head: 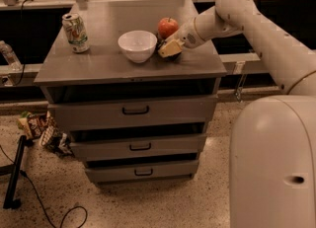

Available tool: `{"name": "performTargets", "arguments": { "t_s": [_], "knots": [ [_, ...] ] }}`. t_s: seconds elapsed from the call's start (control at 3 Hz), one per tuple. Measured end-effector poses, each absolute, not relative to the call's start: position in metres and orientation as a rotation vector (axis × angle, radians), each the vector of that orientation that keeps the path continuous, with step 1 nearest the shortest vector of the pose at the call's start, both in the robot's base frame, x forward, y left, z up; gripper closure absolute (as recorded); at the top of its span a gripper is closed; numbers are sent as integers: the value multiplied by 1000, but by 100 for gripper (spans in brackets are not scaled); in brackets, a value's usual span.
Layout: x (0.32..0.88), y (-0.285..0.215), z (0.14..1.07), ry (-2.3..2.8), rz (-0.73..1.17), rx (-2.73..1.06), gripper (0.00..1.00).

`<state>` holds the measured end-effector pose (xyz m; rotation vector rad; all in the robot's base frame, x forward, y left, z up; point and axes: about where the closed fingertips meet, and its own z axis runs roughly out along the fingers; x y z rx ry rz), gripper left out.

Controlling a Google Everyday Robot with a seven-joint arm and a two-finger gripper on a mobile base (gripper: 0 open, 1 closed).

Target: Pick rxbar chocolate from white bowl and place on counter

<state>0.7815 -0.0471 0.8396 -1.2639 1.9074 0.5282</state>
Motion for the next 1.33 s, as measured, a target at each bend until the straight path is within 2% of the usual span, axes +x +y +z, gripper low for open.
{"name": "performTargets", "arguments": {
  "t_s": [0.33,0.67,1.33],
  "knots": [
    [800,-14,842,1864,538,-1281,1],
    [801,-15,846,1853,536,-1253,0],
    [779,-69,892,1845,396,-1130,0]
  ]
}}
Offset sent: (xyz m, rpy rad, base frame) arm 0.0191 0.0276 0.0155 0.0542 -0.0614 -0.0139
